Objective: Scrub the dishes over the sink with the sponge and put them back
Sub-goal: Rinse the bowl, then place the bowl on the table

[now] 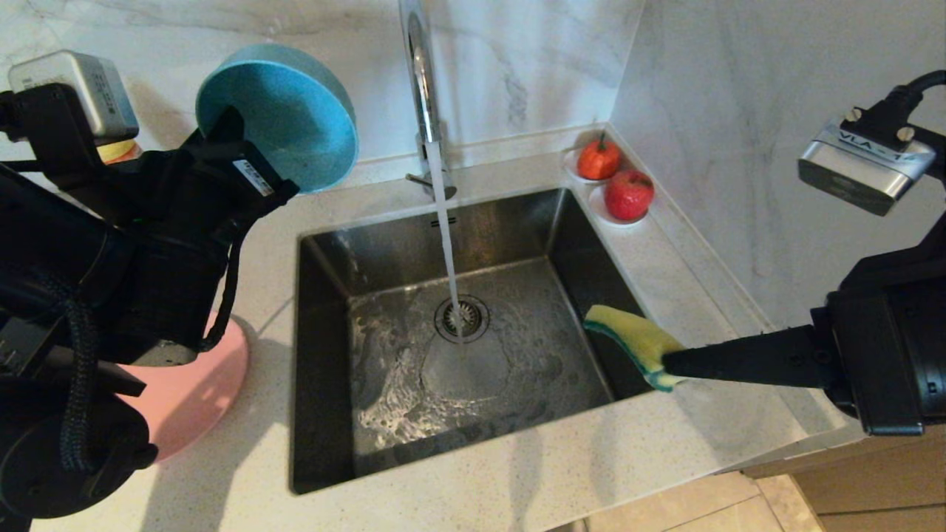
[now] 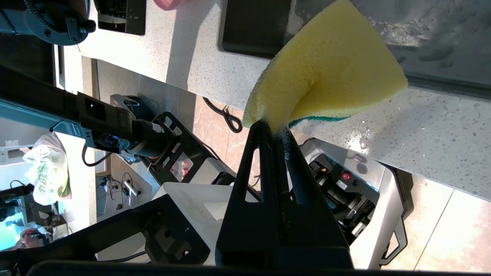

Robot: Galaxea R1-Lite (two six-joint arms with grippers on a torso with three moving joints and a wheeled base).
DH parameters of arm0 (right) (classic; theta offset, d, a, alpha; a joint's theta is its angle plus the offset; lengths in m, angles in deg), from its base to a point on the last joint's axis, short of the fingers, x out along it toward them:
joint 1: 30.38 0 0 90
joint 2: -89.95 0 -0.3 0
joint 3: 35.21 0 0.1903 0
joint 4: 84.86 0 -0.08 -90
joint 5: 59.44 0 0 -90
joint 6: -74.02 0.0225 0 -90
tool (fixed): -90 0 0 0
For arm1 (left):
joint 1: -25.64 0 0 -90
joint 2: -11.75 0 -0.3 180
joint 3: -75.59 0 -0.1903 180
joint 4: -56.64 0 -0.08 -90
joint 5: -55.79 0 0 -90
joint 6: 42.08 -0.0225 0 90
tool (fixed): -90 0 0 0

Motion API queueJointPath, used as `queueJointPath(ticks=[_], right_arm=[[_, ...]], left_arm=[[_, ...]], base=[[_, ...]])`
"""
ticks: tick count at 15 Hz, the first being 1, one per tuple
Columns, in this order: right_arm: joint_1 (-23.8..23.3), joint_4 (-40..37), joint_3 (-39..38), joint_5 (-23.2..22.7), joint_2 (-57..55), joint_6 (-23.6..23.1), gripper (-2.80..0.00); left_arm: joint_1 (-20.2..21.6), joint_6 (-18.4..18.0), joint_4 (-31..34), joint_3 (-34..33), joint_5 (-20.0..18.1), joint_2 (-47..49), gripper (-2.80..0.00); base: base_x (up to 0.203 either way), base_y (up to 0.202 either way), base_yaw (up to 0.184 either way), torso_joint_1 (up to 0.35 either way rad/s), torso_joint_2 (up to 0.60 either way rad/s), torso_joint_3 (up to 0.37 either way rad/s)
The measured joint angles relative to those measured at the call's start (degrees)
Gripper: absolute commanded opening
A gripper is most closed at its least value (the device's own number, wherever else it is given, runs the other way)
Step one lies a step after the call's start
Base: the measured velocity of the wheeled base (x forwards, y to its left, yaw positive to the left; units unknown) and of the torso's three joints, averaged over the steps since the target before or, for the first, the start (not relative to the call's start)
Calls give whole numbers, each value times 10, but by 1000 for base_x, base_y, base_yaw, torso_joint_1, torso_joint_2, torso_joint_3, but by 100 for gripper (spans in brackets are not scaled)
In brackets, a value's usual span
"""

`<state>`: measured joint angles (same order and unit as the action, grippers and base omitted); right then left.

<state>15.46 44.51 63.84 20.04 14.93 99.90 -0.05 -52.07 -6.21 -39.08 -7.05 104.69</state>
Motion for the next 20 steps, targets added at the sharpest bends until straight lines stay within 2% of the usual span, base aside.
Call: queueJointPath(ticks=[3,6,9,11,13,17,19,20], right_arm=[[0,0,-4,2,6,0,-280],[2,-2,-10,4,15,0,-280],[2,0,-28,5,32,-1,-280],[2,0,-48,5,45,-4,-280],[-1,1,-66,6,55,-3,-280],[-11,1,-96,7,77,-5,-280],[-13,2,-103,7,85,-5,-280],[-14,2,-106,7,87,-5,-280]], left_arm=[[0,18,98,-1,16,-2,-280],[2,57,226,3,31,-10,-280],[14,99,400,28,44,-27,-280],[31,140,549,73,40,-49,-280],[44,194,720,146,10,-78,-280],[90,293,1084,332,-111,-139,-280],[132,310,1231,383,-134,-167,-280],[154,312,1282,398,-138,-178,-280]], base=[[0,0,0,0,0,0],[0,0,0,0,0,0],[0,0,0,0,0,0],[0,0,0,0,0,0],[0,0,0,0,0,0],[0,0,0,0,0,0],[0,0,0,0,0,0],[0,0,0,0,0,0]])
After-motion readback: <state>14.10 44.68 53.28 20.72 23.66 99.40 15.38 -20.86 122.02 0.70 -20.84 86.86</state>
